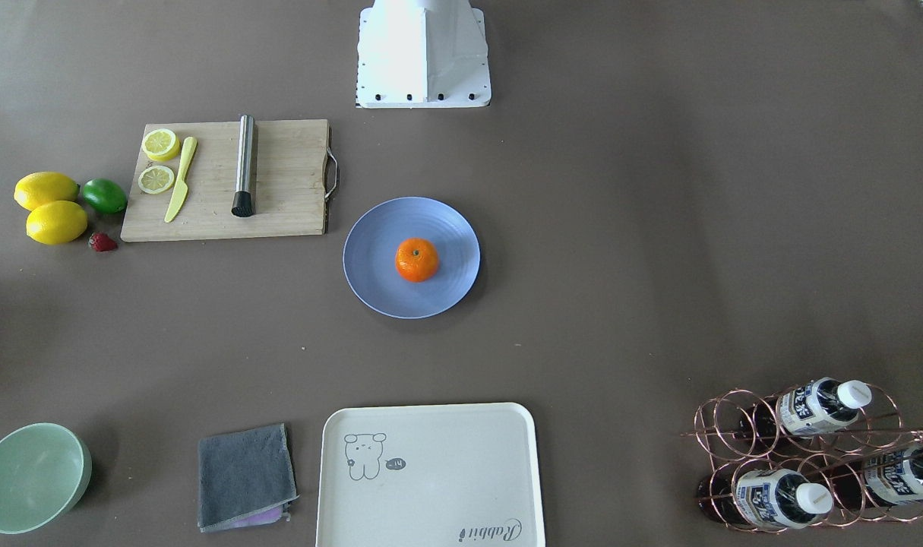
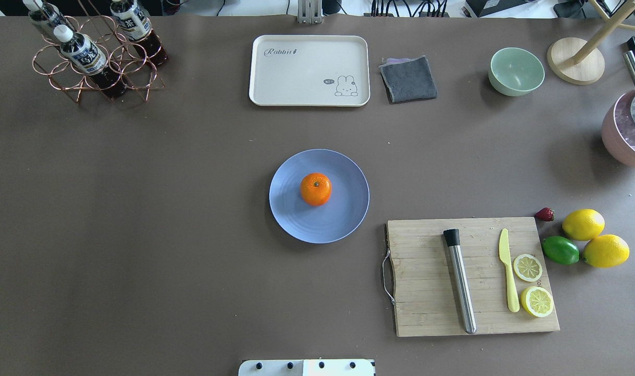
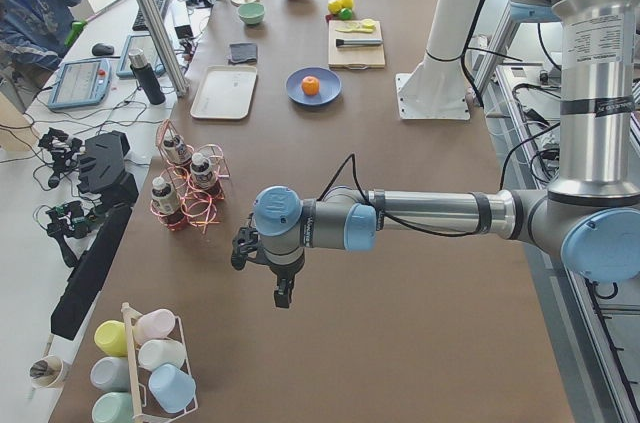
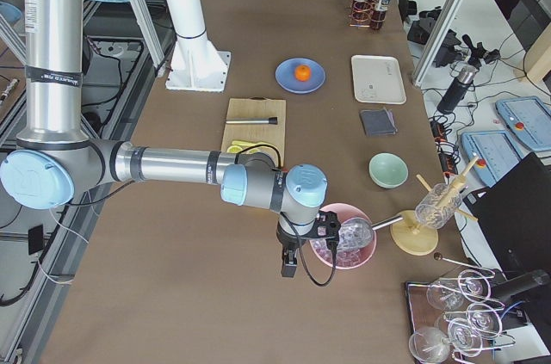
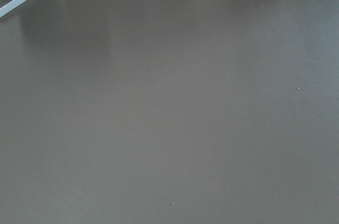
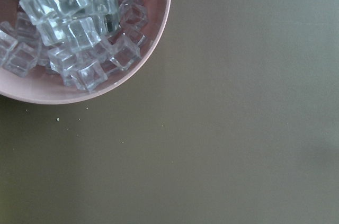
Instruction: Pick orange to plate
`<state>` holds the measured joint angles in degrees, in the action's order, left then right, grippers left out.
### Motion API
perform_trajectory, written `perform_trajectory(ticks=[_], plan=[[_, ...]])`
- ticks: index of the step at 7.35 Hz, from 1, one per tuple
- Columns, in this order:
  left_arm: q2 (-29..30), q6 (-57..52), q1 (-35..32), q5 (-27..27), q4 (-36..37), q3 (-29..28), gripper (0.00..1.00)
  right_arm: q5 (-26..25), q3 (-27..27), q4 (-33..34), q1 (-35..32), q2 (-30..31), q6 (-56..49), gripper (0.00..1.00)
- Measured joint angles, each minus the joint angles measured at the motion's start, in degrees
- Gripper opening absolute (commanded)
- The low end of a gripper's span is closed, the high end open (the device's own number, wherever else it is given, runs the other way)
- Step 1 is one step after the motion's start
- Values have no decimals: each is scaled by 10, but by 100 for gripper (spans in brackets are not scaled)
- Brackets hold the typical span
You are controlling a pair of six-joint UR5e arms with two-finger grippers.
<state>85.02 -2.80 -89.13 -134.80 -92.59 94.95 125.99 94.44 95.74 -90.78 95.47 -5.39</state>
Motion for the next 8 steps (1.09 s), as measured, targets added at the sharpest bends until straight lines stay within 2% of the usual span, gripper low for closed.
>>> perform_trajectory(ticks=[8], plan=[[-3,-1,0,2,-2,-4,98,20,4,0,0,1,-1,100]])
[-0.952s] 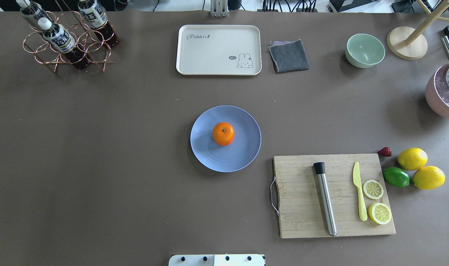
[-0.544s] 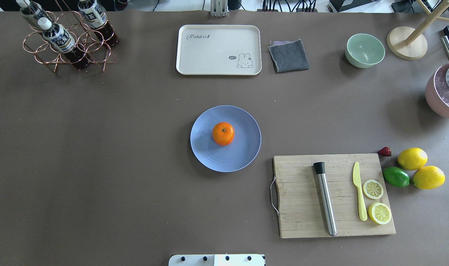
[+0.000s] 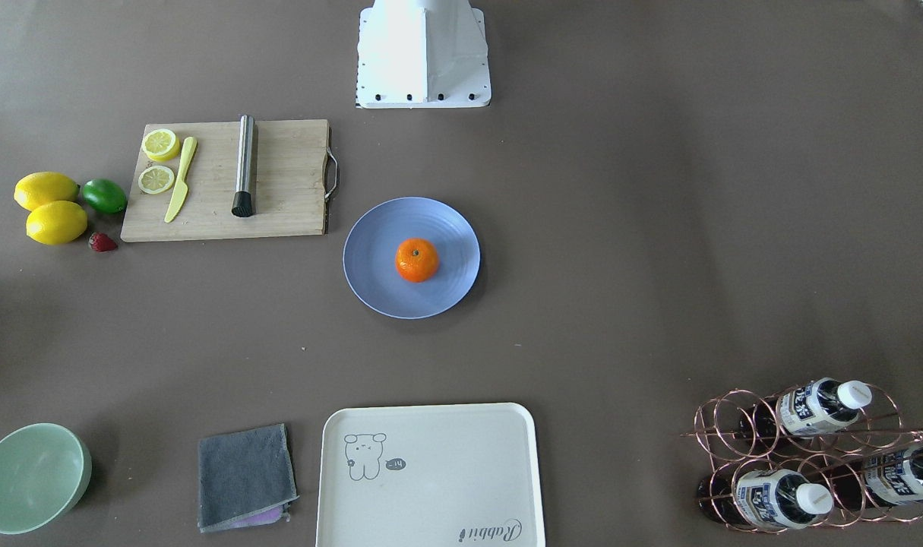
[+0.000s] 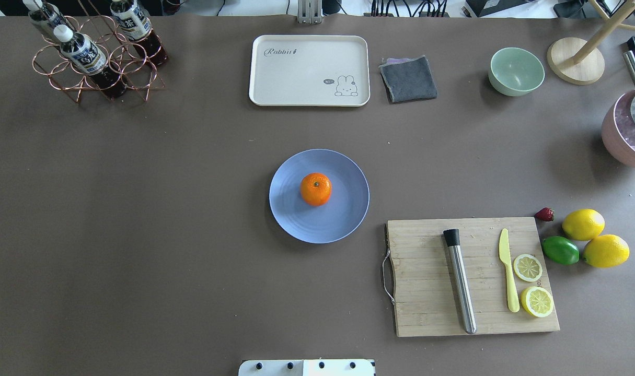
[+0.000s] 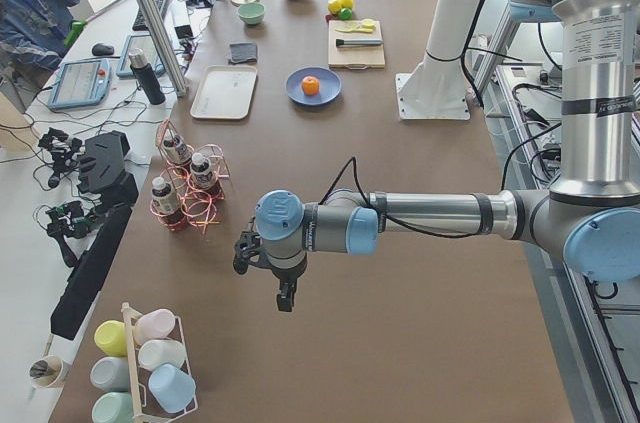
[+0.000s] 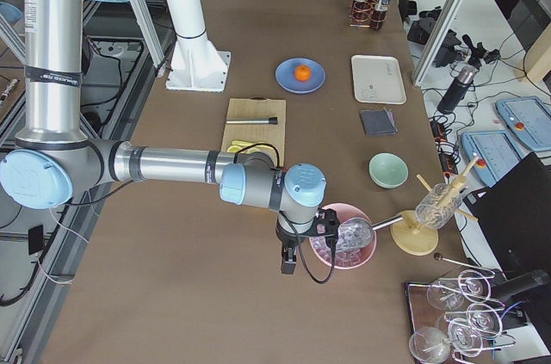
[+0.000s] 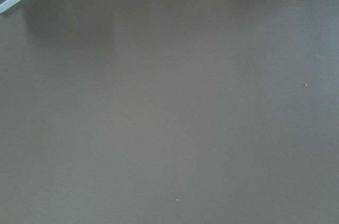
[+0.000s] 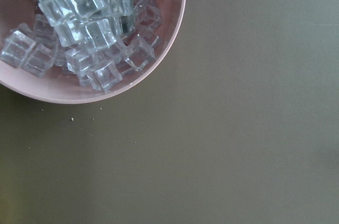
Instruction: Pick orange to plate
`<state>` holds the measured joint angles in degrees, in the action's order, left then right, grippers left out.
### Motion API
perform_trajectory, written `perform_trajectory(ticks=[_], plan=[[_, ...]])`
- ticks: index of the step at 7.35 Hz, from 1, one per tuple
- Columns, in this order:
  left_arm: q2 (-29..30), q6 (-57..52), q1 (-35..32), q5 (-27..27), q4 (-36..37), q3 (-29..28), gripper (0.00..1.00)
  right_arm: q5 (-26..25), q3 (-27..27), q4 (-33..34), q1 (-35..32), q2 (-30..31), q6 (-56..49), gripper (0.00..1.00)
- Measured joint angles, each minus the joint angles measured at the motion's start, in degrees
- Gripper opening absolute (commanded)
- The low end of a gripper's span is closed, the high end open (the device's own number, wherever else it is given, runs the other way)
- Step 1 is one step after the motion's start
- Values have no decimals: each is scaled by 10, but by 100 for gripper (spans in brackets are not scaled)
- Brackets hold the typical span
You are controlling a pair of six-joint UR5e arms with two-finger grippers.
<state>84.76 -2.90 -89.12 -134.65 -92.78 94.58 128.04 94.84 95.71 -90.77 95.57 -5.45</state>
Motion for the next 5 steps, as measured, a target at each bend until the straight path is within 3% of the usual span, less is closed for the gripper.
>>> perform_trajectory(ticks=[5], plan=[[3,0,0,0,0,2,98,9,1,-1,0,1,0,100]])
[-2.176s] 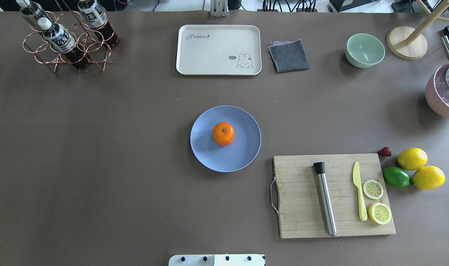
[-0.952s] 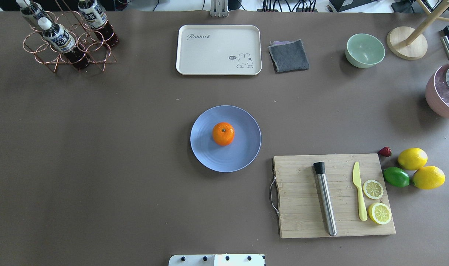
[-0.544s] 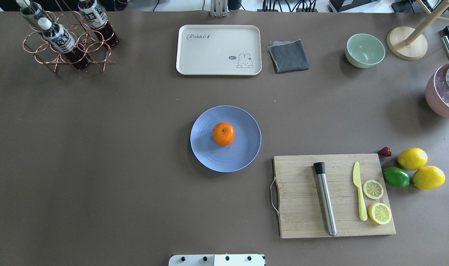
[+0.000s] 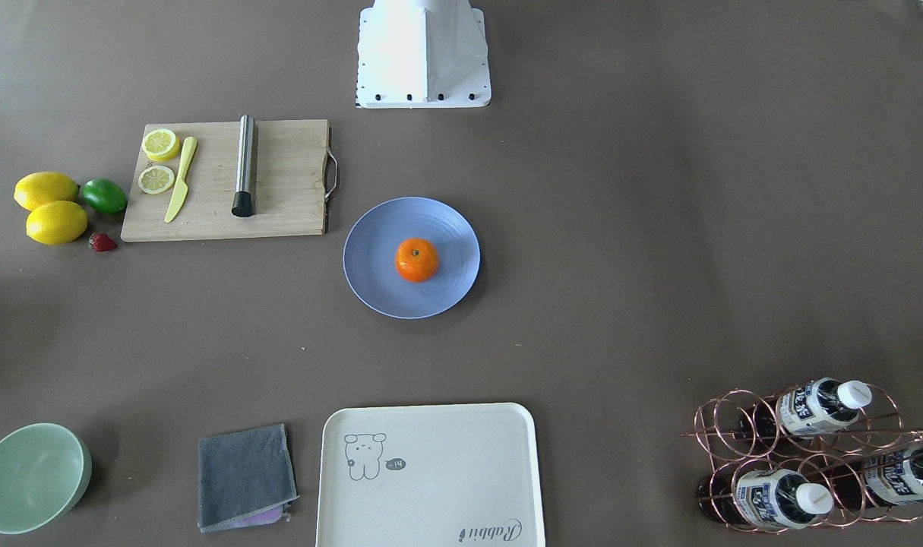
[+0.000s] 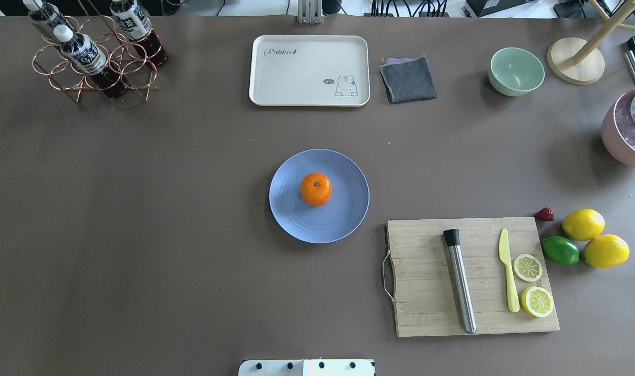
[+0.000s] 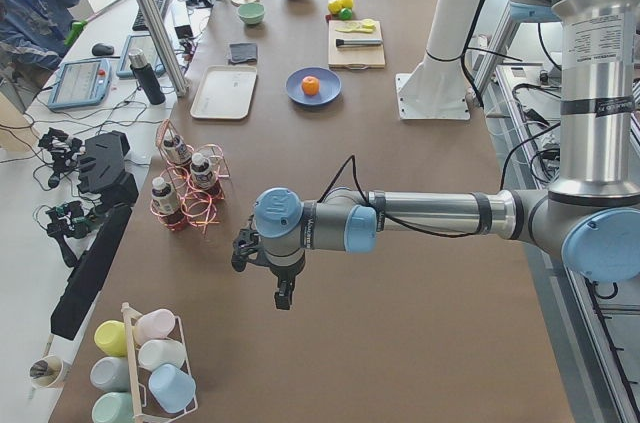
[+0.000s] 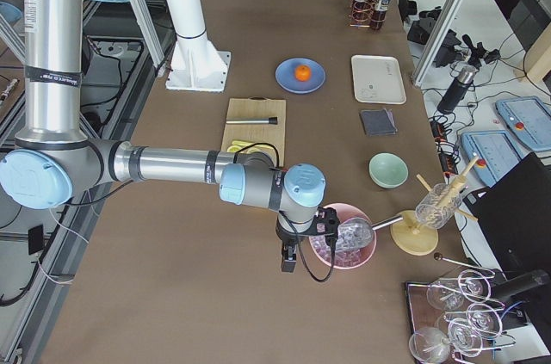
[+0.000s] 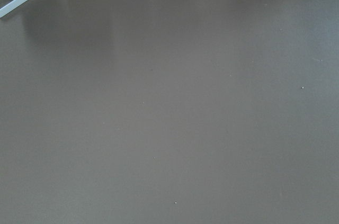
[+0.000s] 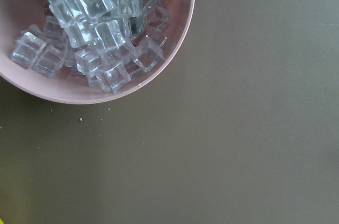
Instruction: Pick orange to plate
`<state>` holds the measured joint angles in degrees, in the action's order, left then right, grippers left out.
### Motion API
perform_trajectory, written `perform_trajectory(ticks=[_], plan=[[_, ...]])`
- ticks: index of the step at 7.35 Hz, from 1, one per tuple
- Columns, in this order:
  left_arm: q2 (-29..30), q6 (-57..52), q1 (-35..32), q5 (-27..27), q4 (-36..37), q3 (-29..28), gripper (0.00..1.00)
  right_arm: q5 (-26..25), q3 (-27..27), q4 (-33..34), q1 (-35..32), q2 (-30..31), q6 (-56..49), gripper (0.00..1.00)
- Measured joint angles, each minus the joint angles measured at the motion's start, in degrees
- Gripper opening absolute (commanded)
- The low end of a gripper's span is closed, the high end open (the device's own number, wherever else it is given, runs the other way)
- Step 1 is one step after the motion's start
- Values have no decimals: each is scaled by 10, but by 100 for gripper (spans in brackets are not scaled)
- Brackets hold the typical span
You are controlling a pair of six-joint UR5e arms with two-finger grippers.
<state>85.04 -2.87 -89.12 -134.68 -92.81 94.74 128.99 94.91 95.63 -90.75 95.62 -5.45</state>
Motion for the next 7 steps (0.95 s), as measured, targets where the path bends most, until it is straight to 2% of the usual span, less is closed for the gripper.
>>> perform_trajectory(ticks=[7], plan=[[-2,0,0,0,0,-1,98,10,0,0,0,-1,-1,100]])
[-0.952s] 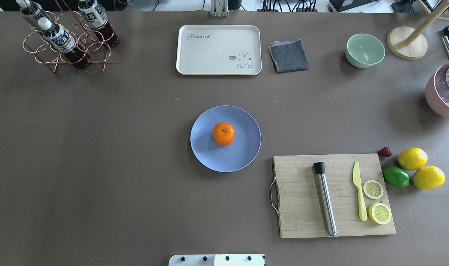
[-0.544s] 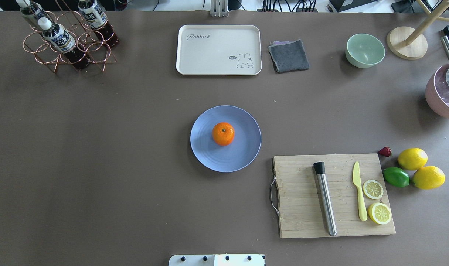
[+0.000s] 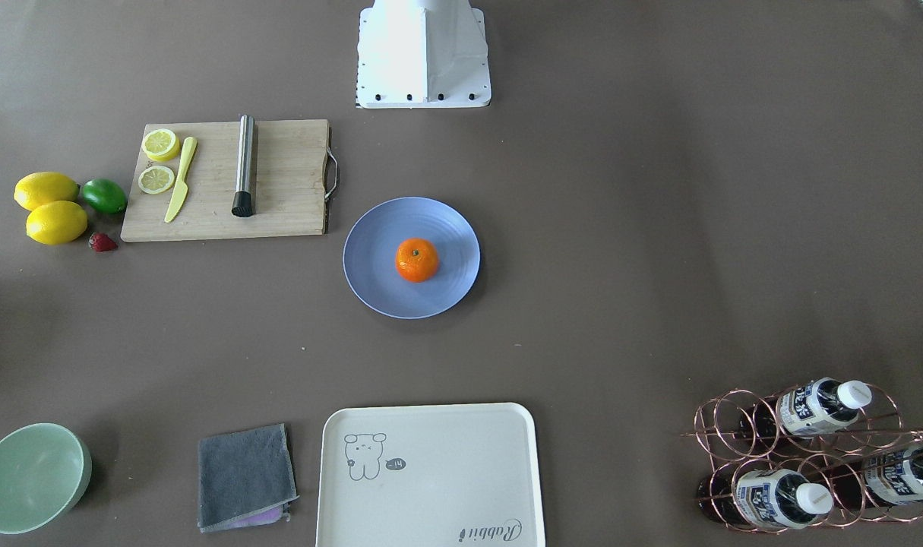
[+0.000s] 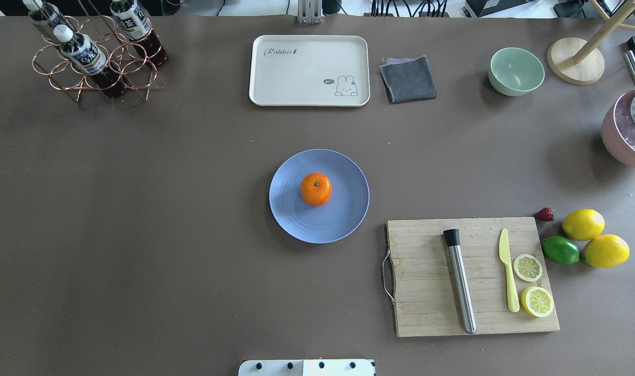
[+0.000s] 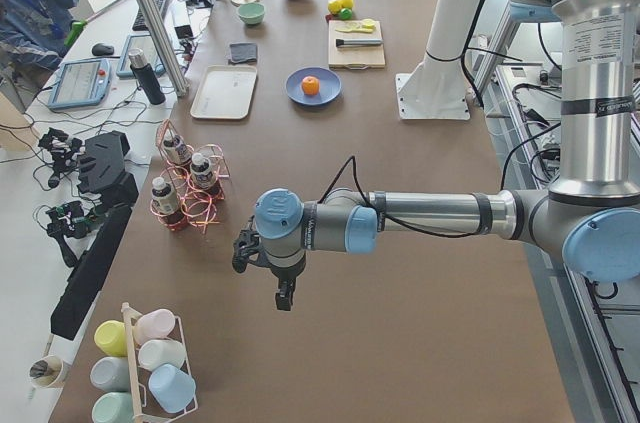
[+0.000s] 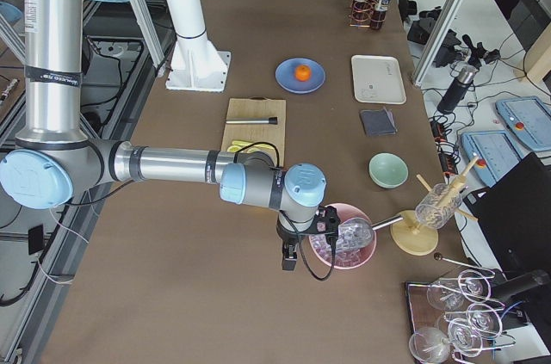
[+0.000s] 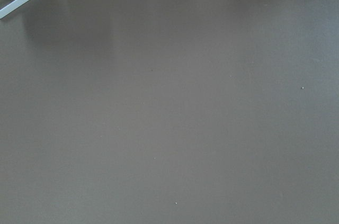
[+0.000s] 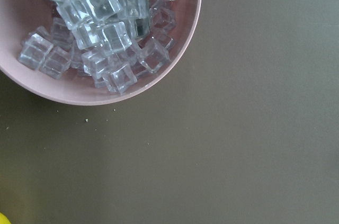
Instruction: Pick orange to plate
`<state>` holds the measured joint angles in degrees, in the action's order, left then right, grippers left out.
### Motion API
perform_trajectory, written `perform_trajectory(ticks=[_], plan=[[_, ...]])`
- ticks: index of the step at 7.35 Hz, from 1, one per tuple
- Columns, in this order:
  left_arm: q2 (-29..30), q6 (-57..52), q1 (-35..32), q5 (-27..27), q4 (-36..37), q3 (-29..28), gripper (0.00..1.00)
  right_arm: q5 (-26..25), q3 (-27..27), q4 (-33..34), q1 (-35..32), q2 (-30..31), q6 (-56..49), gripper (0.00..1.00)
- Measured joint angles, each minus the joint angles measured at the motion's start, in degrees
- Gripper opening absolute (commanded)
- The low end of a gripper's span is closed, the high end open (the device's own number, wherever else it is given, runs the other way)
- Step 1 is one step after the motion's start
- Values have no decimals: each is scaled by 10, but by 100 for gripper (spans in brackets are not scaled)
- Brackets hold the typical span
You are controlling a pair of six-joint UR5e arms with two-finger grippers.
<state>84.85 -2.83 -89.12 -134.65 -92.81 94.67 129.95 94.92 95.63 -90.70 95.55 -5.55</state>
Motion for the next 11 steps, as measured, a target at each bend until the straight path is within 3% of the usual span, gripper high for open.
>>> perform_trajectory(ticks=[11], plan=[[-3,0,0,-1,0,0,98,11,0,0,1,1,-2,100]])
